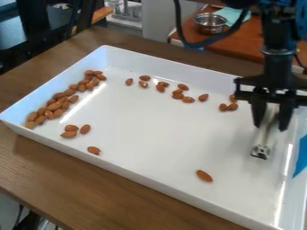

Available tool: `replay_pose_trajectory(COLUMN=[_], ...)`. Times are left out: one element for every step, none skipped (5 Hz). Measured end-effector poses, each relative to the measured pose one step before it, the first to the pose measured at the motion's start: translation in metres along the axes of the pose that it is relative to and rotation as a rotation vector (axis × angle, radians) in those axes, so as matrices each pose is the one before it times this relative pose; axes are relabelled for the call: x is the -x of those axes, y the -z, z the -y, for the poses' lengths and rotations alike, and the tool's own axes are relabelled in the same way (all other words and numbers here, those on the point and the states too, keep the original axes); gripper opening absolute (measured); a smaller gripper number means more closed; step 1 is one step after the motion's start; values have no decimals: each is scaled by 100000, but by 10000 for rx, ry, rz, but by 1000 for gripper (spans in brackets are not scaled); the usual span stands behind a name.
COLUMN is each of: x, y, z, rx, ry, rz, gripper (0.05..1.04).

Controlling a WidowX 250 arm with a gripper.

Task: Sweep into pile

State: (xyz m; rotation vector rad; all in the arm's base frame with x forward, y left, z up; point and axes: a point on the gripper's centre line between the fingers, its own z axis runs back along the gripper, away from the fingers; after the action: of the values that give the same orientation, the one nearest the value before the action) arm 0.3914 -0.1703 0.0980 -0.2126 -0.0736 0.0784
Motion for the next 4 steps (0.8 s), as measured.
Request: replay_pose_trajectory(x=[-608, -842, -699, -544], y=[1746, 341, -190, -62], z=[-366, 236, -1479, -1880], rx=[-294, -67, 18, 78], ry=[-277, -164, 49, -165], rz=[184, 393, -54, -166], gripper=[388, 388, 388, 388])
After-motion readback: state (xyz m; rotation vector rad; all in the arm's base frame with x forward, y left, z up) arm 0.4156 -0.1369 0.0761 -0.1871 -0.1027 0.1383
